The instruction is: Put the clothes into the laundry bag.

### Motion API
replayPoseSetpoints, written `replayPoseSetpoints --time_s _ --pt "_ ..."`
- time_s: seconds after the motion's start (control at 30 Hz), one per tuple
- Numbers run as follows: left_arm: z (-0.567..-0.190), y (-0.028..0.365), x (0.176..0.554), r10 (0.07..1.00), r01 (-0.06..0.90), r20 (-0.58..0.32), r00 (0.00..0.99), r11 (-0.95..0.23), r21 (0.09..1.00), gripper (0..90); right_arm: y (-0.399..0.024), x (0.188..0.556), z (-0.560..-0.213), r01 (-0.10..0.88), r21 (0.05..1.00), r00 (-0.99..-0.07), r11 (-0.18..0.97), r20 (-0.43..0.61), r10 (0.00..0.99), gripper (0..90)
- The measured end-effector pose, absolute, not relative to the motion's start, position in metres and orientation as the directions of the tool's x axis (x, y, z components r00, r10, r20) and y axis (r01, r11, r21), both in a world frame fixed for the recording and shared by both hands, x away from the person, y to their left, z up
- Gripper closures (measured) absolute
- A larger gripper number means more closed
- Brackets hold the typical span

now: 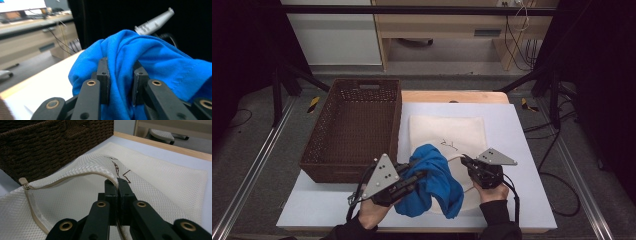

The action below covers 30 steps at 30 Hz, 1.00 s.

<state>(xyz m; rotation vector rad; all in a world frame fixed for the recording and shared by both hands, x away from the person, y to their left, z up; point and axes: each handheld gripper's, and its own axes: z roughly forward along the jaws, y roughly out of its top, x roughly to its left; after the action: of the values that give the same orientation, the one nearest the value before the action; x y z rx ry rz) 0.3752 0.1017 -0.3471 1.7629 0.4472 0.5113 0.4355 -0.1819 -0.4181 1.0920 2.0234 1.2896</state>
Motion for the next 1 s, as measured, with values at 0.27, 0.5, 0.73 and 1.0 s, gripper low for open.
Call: replayPoseSetpoints --time_s 0.27,0.5,0.73,1.0 --pt "-0.382 0.071 0.383 0.504 0.099 0.090 0.859 -0.335 0.937 72.9 -0.183 0.436 -0.418 0.354 0.911 -0.550 0.214 0.017 0.835 88.0" --pt "-0.401 0.051 0.395 0.505 0.156 0.074 0.860 -0.398 0.904 72.8 -0.182 0.436 -0.417 0.351 0.912 -0.550 0.211 0.019 0.835 87.9" --pt "-0.418 0.030 0.413 0.526 0.231 0.041 0.849 -0.441 0.867 72.3 -0.182 0.435 -0.418 0.346 0.913 -0.551 0.214 0.014 0.834 87.9" --pt "-0.425 0.016 0.412 0.519 0.234 0.042 0.854 -0.455 0.859 71.9 -0.183 0.436 -0.417 0.340 0.917 -0.548 0.208 0.014 0.836 87.9"
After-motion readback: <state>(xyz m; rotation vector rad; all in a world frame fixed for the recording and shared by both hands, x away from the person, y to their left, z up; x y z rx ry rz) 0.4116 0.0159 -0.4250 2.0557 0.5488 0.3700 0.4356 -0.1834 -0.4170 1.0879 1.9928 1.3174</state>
